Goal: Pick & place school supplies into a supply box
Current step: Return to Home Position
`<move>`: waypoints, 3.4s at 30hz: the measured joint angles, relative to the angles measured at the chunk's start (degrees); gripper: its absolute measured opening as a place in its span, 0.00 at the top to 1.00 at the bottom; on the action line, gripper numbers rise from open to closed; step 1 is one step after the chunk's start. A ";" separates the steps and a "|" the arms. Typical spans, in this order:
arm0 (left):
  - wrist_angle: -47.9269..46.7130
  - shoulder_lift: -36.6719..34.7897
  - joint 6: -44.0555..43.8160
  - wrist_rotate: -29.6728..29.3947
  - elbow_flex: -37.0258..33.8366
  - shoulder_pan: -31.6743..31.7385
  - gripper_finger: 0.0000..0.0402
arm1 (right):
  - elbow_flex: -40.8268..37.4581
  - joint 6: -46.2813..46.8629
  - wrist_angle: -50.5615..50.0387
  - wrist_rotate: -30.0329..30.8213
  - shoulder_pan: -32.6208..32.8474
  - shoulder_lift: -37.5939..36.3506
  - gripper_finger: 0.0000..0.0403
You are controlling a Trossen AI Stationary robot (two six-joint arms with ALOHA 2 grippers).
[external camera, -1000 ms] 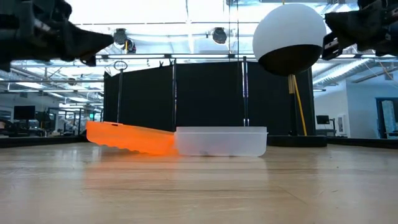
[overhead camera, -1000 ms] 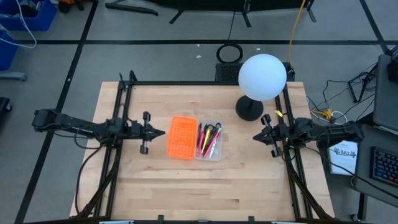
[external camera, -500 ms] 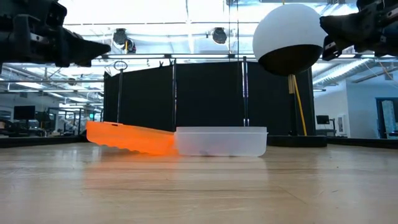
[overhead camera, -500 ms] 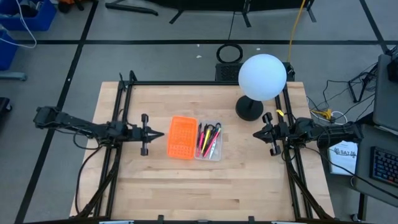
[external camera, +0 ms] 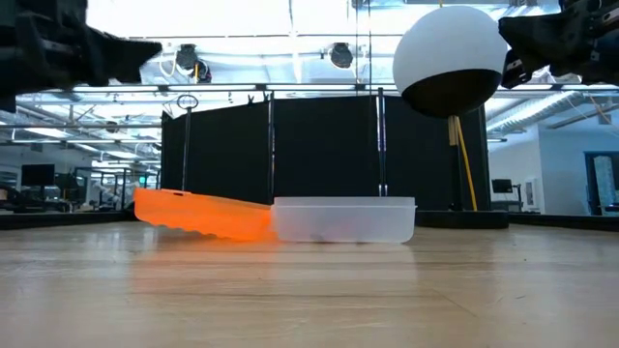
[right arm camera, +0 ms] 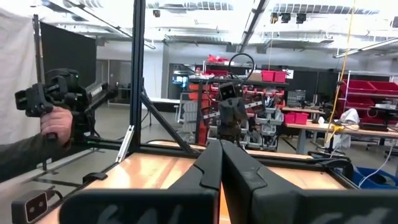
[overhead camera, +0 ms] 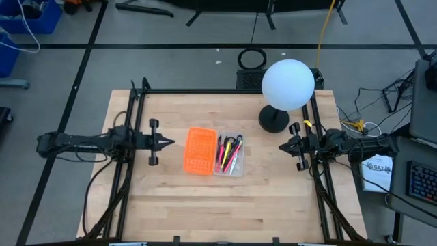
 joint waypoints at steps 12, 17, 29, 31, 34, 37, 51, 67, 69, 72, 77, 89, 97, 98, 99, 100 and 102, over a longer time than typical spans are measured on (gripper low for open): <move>-26.19 -21.35 -2.83 -0.03 0.04 -0.16 1.00 | -0.01 1.58 -0.55 0.00 0.02 -4.00 1.00; -30.56 -20.33 -4.45 -3.53 0.08 -0.54 1.00 | -0.02 -1.22 -7.83 1.69 0.04 -4.73 1.00; -30.80 -13.78 -6.12 -3.50 0.09 -2.68 1.00 | -0.02 1.22 -15.39 5.47 0.07 -4.13 1.00; -30.75 -13.48 -7.15 -3.50 0.09 -2.93 1.00 | -0.02 1.06 -14.62 5.32 0.07 -4.13 1.00; -30.52 -13.67 -8.90 -3.32 0.09 -3.54 1.00 | -0.02 0.68 -12.51 4.01 0.07 -4.15 1.00; -30.49 -13.68 -8.85 -3.21 0.09 -4.87 1.00 | -0.02 0.73 -11.67 1.94 0.07 -4.15 1.00; -28.55 -13.66 -9.41 -4.15 0.04 -7.34 0.98 | -0.02 -1.20 -11.15 1.60 0.07 -4.15 1.00; -28.53 -13.66 -19.42 -5.16 0.04 -7.34 0.99 | -0.02 -1.20 -11.19 1.55 0.07 -4.15 1.00; -28.53 -13.66 -19.42 -5.16 0.04 -7.34 0.99 | -0.04 -1.20 -11.19 1.53 0.07 -4.15 1.00; -28.51 -13.66 -19.42 -5.22 0.04 -7.34 0.95 | -0.04 -1.20 -11.19 1.53 0.07 -4.15 1.00; -28.51 -13.66 -19.40 -5.25 0.04 -7.34 0.89 | -0.04 -1.20 -11.19 1.51 0.07 -4.15 1.00; -28.49 -13.66 -19.38 -5.25 0.04 -7.34 0.86 | -0.04 -1.20 -11.19 1.51 0.07 -4.15 1.00; -28.46 -13.66 -19.36 -5.22 0.04 -7.34 0.86 | -0.04 -1.20 -11.18 1.49 0.07 -4.15 1.00; -28.46 -13.66 -19.36 -5.22 0.04 -7.34 0.86 | -0.04 -1.20 -11.19 1.49 0.07 -4.15 1.00; -28.46 -13.66 -19.36 -5.22 0.04 -7.34 0.86 | -0.04 -1.20 -11.19 1.49 0.07 -4.15 1.00; -28.49 -13.66 -19.36 -5.22 0.04 -7.34 0.86 | -0.04 -1.20 -11.19 1.49 0.07 -4.15 1.00; -28.47 -13.66 -19.36 -5.22 0.04 -7.34 0.86 | -0.04 -1.20 -11.19 1.49 0.07 -4.15 1.00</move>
